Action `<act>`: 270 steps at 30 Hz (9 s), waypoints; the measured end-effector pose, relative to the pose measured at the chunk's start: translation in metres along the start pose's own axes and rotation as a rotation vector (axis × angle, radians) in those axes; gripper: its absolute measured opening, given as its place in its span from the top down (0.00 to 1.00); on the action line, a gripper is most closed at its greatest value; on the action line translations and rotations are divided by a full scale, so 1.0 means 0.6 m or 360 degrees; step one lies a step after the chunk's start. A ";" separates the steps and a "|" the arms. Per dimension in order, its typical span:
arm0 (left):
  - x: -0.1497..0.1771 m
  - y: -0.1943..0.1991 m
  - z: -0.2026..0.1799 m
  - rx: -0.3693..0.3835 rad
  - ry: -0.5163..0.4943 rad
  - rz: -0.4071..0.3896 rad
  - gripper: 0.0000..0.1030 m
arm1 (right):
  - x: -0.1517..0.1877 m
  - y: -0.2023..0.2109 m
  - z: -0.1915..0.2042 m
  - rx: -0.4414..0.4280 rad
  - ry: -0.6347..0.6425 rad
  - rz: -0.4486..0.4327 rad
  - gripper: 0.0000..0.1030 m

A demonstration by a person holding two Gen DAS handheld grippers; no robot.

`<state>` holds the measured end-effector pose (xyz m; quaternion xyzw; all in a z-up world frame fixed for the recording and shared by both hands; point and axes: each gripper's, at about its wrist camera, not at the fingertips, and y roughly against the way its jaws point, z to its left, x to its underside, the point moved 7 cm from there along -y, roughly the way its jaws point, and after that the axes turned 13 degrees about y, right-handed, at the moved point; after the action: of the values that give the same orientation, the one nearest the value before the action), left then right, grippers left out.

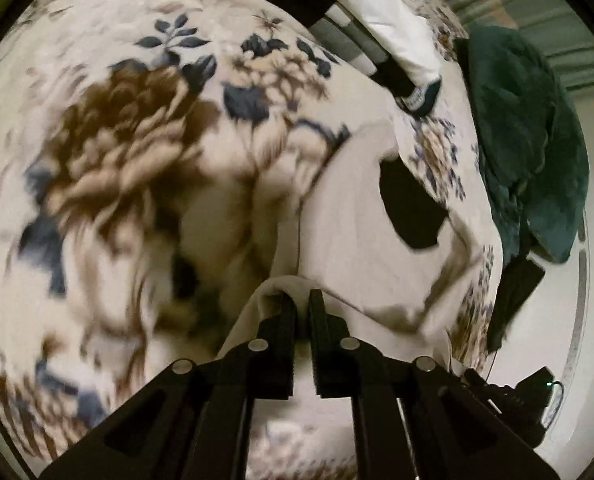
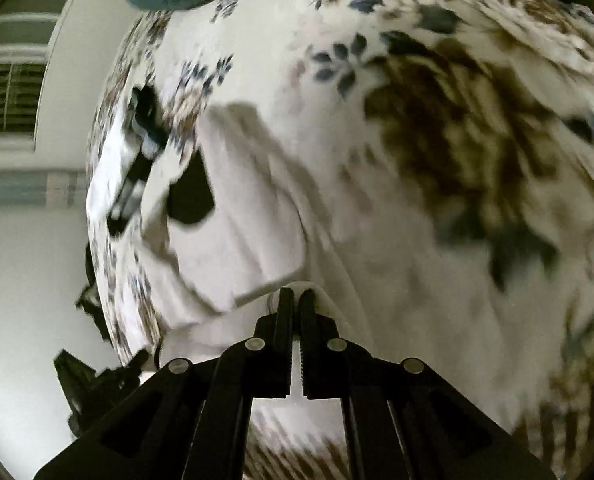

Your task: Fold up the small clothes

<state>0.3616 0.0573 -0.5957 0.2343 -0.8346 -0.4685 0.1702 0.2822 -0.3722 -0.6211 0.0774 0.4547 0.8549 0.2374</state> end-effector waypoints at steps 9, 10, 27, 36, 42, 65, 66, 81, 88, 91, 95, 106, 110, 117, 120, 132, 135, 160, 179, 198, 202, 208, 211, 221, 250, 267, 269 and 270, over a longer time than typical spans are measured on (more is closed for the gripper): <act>-0.021 0.007 0.048 -0.0024 -0.0062 0.0004 0.51 | -0.014 -0.009 -0.006 0.0143 0.0166 0.0028 0.48; -0.019 -0.004 0.045 -0.0036 -0.0078 0.0022 0.51 | -0.015 -0.020 -0.007 0.0166 0.0192 0.0044 0.48; -0.085 -0.039 -0.030 -0.0145 -0.0261 0.0008 0.51 | -0.086 -0.075 0.018 0.0453 0.0322 0.0120 0.76; -0.195 -0.183 -0.131 -0.0463 -0.0641 -0.0070 0.51 | -0.219 -0.157 0.065 0.0461 0.0308 0.0089 0.78; -0.197 -0.176 -0.152 -0.0389 -0.0685 -0.0018 0.51 | -0.241 -0.176 0.068 0.0590 0.0370 0.0215 0.79; -0.116 -0.099 -0.236 -0.0249 -0.1155 -0.0136 0.98 | -0.291 -0.150 0.221 0.0518 0.0818 0.0020 0.97; -0.106 -0.067 -0.234 -0.0216 -0.1141 -0.0176 0.98 | -0.281 -0.136 0.231 0.0501 0.0833 -0.0003 0.97; 0.108 0.017 -0.044 -0.0190 -0.0683 -0.0072 0.97 | 0.079 -0.041 0.143 0.0414 0.1033 0.0138 0.97; 0.172 0.002 0.080 -0.0280 -0.0520 0.0175 0.81 | 0.176 -0.070 0.039 0.0454 0.1008 0.0466 0.87; 0.165 0.031 0.093 -0.0239 -0.0419 0.0174 0.68 | 0.165 -0.038 0.016 0.0476 0.0924 0.0433 0.69; 0.132 0.063 0.044 -0.0095 -0.0389 0.0073 0.62 | 0.107 0.025 0.010 0.0409 0.0663 0.0164 0.66; -0.010 -0.110 -0.068 -0.0179 -0.0516 -0.0079 0.49 | -0.010 -0.101 0.050 -0.0234 0.0139 -0.0004 0.61; -0.032 -0.112 0.014 -0.0173 -0.0338 -0.0027 0.46 | -0.033 -0.117 -0.010 0.0062 0.0055 -0.0064 0.65; -0.002 -0.037 0.023 -0.0061 -0.0270 -0.0059 0.49 | -0.051 -0.052 0.010 0.0119 0.0210 -0.0139 0.60; -0.019 -0.042 0.003 -0.0058 -0.0293 -0.0076 0.48 | -0.059 -0.061 0.027 0.0153 0.0261 -0.0082 0.50; -0.025 -0.079 0.011 -0.0182 -0.0364 -0.0037 0.93 | -0.062 -0.124 0.020 0.0375 0.0252 0.0026 0.93; -0.024 -0.089 0.021 -0.0174 -0.0292 -0.0018 0.93 | -0.074 -0.140 0.025 0.0456 0.0308 0.0060 0.93; 0.062 -0.027 0.088 0.0004 -0.0042 0.0175 0.92 | 0.048 -0.094 -0.008 0.0291 0.0205 0.0335 0.91; 0.058 -0.126 0.010 0.0136 -0.0300 0.0268 0.69 | 0.042 -0.179 -0.033 -0.0412 0.0053 0.0386 0.32; -0.042 0.066 -0.114 0.0294 -0.0261 0.0086 0.84 | -0.051 -0.068 0.242 -0.0301 0.0367 0.0220 0.84; -0.157 0.118 -0.192 0.0347 -0.0322 -0.0050 0.83 | -0.161 -0.076 0.363 -0.0350 0.0469 0.0119 0.84; -0.363 0.141 -0.275 0.0311 -0.0404 -0.0277 0.83 | -0.331 -0.172 0.518 -0.0441 0.0558 0.0034 0.84; -0.465 0.120 -0.284 0.0258 -0.0383 -0.0343 0.83 | -0.415 -0.256 0.581 -0.0426 0.0614 0.0048 0.84; -0.607 -0.009 -0.240 -0.0048 -0.0314 -0.0311 0.72 | -0.526 -0.419 0.611 -0.0129 0.0701 0.0148 0.81; -0.326 0.247 -0.353 -0.0571 -0.0670 -0.0857 0.00 | -0.310 -0.008 0.698 0.1002 0.1308 -0.0457 0.00; -0.049 0.589 -0.390 -0.0424 -0.0673 -0.1101 0.00 | -0.034 0.485 0.827 0.0901 0.1396 -0.0901 0.00; -0.025 0.620 -0.391 -0.0416 -0.0678 -0.1129 0.00 | -0.006 0.531 0.838 0.0884 0.1409 -0.0954 0.00; -0.016 0.632 -0.391 -0.0408 -0.0682 -0.1143 0.00 | 0.011 0.556 0.843 0.0866 0.1413 -0.0975 0.00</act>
<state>0.3998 0.0688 -0.1515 0.3842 -0.6518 -0.6358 -0.1527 0.3409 -0.1522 -0.0594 -0.3634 0.7143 0.5513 0.2321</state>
